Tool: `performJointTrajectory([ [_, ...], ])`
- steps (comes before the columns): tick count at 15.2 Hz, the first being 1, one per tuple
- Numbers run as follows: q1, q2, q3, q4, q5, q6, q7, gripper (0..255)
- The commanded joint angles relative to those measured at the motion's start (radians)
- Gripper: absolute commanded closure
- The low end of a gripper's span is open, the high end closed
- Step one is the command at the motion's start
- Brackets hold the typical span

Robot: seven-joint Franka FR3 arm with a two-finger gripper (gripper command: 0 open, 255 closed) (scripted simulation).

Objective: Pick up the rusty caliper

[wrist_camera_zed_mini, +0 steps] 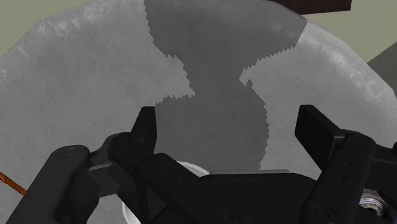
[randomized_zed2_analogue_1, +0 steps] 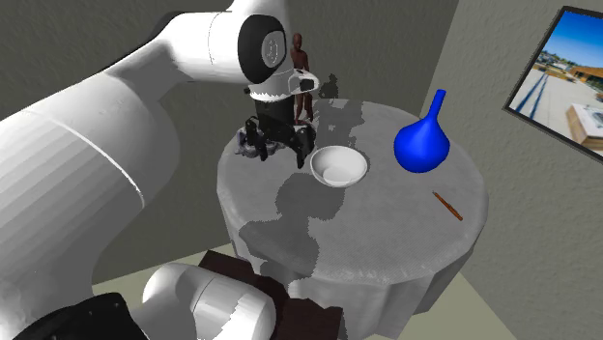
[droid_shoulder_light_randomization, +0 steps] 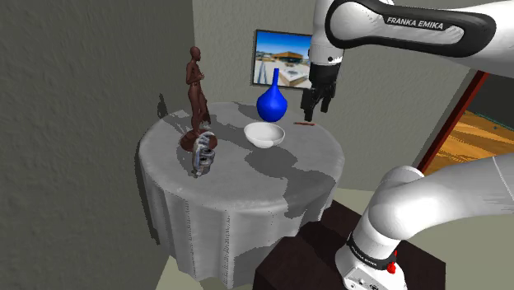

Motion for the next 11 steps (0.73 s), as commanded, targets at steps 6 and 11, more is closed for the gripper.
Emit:
performJointTrajectory([
  [6, 0.014, 0.127, 0.046, 0.021, 0.076, 0.104, 0.103, 0],
  [11, 0.027, 0.272, 0.087, 0.073, 0.138, 0.201, 0.194, 0],
])
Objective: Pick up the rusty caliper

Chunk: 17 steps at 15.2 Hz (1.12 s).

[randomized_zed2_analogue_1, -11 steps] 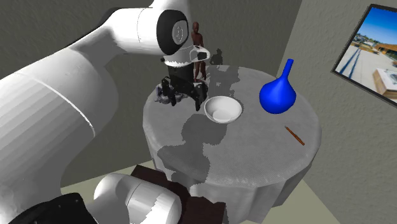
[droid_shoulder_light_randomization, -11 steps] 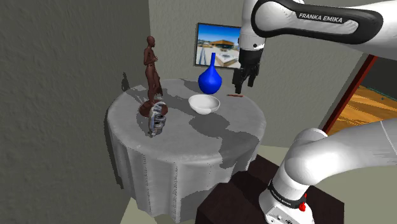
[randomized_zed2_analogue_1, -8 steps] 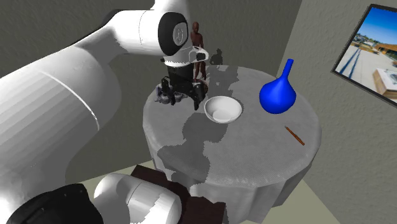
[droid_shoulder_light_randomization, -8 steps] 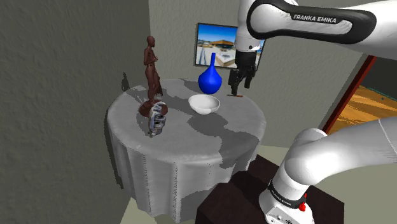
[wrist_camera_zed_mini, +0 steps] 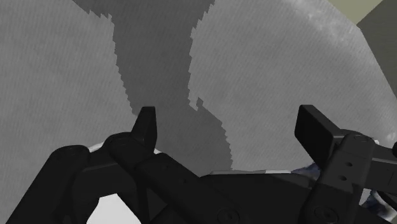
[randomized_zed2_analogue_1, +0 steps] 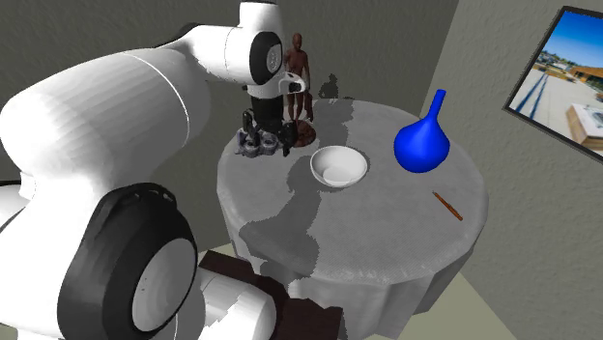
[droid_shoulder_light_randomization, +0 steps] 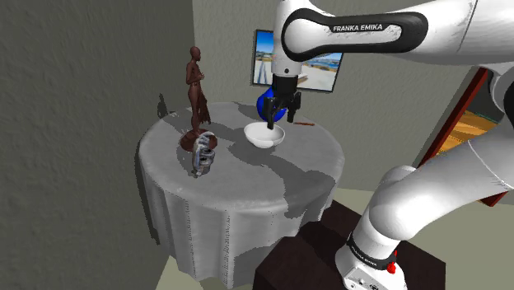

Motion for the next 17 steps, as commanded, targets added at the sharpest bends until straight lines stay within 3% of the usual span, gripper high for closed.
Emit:
performJointTrajectory([
  [1, 0.007, 0.06, 0.019, 0.032, 0.025, 0.031, 0.041, 0],
  [9, 0.027, 0.32, 0.07, 0.191, 0.09, 0.153, 0.169, 0],
  [17, 0.052, 0.601, 0.102, 0.436, 0.119, 0.22, 0.285, 0],
])
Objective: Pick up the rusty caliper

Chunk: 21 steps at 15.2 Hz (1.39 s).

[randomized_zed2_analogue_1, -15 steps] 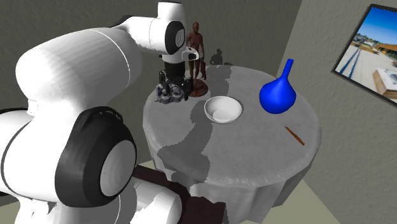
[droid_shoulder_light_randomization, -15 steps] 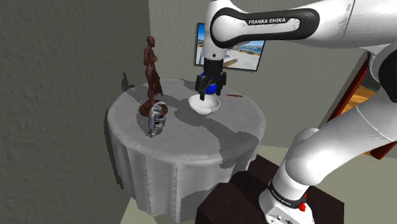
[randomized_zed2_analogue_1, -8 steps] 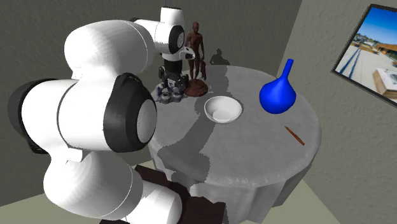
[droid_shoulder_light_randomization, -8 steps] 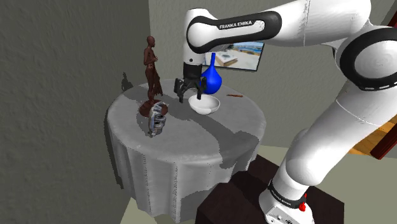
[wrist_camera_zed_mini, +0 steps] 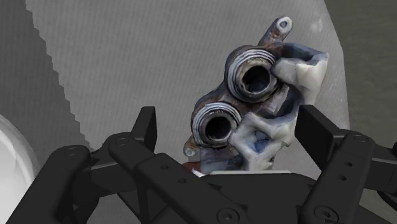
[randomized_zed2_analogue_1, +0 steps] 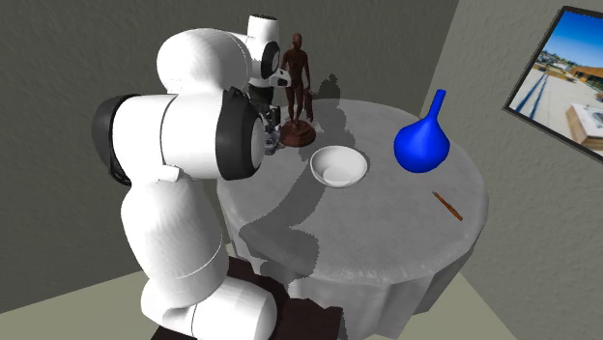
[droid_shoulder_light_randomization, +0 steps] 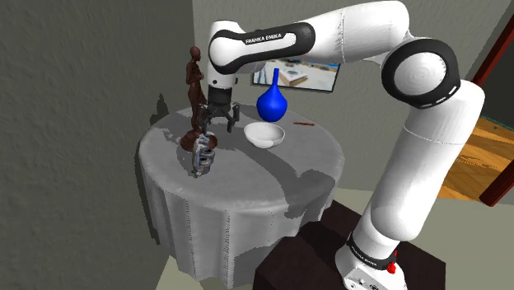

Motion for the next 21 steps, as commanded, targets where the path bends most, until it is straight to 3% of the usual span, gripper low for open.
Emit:
performJointTrajectory([
  [1, 0.008, 0.069, 0.006, 0.065, 0.006, 0.013, 0.029, 0],
  [4, 0.021, 0.179, 0.012, 0.184, 0.009, 0.017, 0.069, 0],
  [13, 0.022, 0.195, 0.011, 0.105, 0.011, 0.112, 0.055, 0],
  [14, 0.022, 0.197, 0.011, 0.105, 0.011, 0.113, 0.055, 255],
  [21, 0.022, 0.198, 0.011, 0.105, 0.011, 0.113, 0.056, 255],
])
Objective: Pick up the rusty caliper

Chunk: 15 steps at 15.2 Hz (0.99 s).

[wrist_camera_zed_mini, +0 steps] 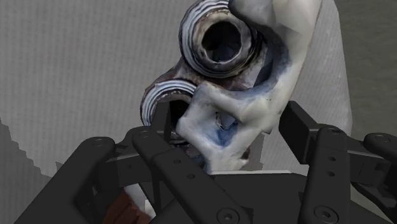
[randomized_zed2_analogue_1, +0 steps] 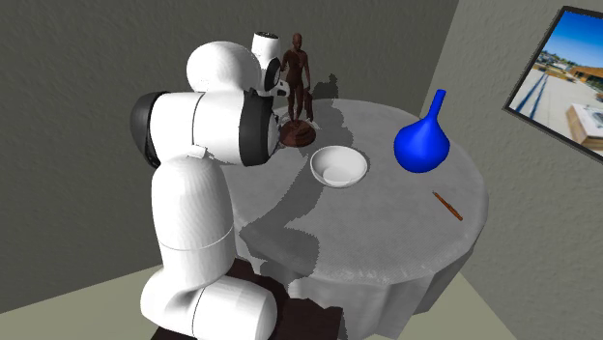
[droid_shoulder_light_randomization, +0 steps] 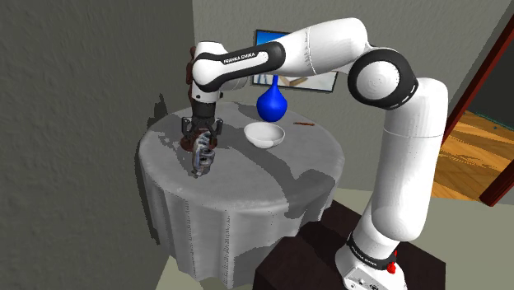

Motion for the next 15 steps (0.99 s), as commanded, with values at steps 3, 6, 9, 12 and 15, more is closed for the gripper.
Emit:
performJointTrajectory([
  [3, 0.0, -0.003, 0.0, 0.009, 0.0, -0.014, 0.002, 255],
  [6, -0.001, -0.01, 0.0, 0.039, -0.001, -0.051, 0.007, 255],
  [9, -0.001, -0.016, 0.0, 0.072, -0.002, -0.089, 0.012, 255],
  [12, -0.002, -0.019, 0.0, 0.108, -0.003, -0.128, 0.018, 255],
  [15, -0.002, -0.021, 0.0, 0.146, -0.004, -0.167, 0.024, 255],
])
